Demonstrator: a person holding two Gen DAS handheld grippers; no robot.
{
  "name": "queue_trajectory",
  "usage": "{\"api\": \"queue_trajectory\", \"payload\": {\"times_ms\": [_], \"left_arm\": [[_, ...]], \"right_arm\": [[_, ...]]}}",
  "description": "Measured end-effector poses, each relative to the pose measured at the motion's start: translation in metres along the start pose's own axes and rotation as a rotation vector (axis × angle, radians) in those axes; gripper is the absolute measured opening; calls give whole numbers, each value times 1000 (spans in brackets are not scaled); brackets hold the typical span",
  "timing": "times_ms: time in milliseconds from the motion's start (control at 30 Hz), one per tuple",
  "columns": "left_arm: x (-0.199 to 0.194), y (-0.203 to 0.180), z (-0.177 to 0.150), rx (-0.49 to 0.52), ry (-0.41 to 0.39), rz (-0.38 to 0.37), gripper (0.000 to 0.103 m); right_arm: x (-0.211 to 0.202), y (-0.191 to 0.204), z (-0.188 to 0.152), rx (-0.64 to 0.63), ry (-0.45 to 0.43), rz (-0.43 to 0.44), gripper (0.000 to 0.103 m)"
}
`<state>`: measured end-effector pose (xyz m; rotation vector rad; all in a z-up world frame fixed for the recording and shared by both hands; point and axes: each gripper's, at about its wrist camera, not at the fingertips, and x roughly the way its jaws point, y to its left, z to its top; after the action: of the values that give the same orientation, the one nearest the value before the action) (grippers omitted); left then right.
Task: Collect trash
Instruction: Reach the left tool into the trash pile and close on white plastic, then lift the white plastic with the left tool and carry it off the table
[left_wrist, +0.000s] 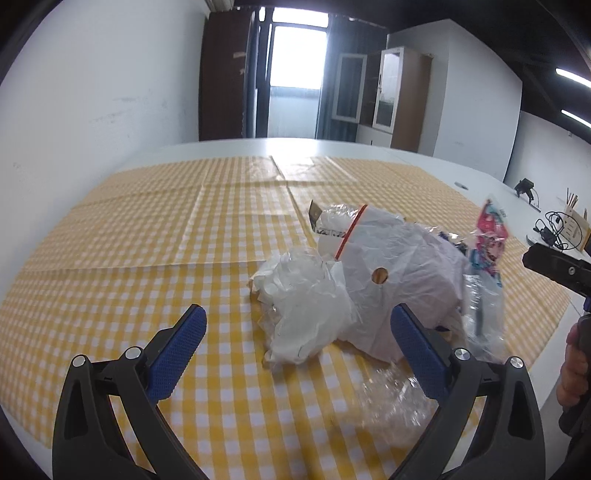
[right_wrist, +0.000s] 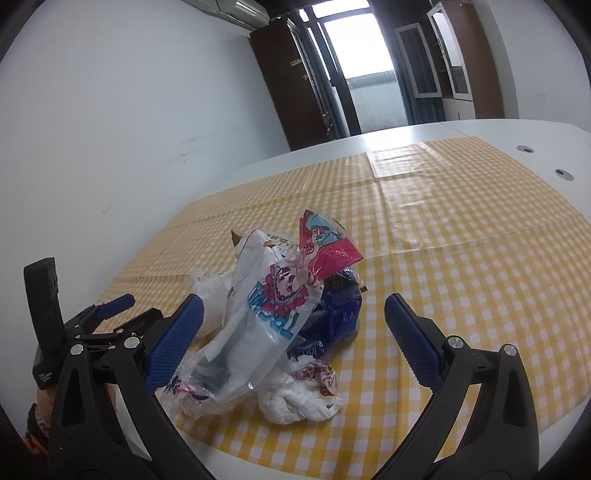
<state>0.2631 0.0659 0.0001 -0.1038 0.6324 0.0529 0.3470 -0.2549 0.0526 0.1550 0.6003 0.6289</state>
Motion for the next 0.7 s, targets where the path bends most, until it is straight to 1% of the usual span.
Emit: {"api": "queue_trajectory", "payload": {"times_ms": [133, 167, 200, 233, 267, 300, 333, 367, 400, 433, 467, 500, 567, 600, 700], "left_arm": [[31, -2, 8, 2, 59, -20, 97], [37, -3, 10, 12, 69, -31, 97], [43, -4, 12, 29, 73, -52, 97], [48, -5, 13, 41, 80, -69, 97], [53, -6, 13, 53, 95, -75, 95], [56, -7, 13, 63, 104, -77, 81], [58, -7, 13, 72, 110, -79, 60], [60, -6, 12, 72, 116, -85, 53], [61, -4, 11, 58, 125, -100, 42], [60, -2, 10, 40, 124, -113, 36], [57, -1, 9, 32, 113, -116, 32], [54, -1, 8, 32, 101, -113, 20], [42, 0, 7, 33, 61, -105, 17], [37, 1, 7, 29, 53, -114, 13], [18, 1, 8, 15, 20, -120, 13]], "right_arm": [[20, -12, 7, 55, 50, 48, 84], [25, -16, 9, 75, 57, 57, 81], [28, -17, 10, 87, 59, 61, 73], [32, -18, 12, 92, 67, 74, 70], [34, -18, 12, 92, 75, 84, 64], [37, -17, 13, 91, 80, 92, 55], [37, -16, 13, 90, 83, 98, 48], [38, -14, 13, 85, 86, 103, 37], [38, -13, 13, 81, 86, 105, 30], [37, -11, 14, 77, 83, 113, 28], [35, -10, 13, 69, 76, 125, 23], [33, -8, 13, 64, 68, 133, 21], [24, -3, 11, 55, 44, 145, 20], [20, 0, 11, 49, 34, 152, 17], [0, 9, 9, 24, -5, 150, 15]]}}
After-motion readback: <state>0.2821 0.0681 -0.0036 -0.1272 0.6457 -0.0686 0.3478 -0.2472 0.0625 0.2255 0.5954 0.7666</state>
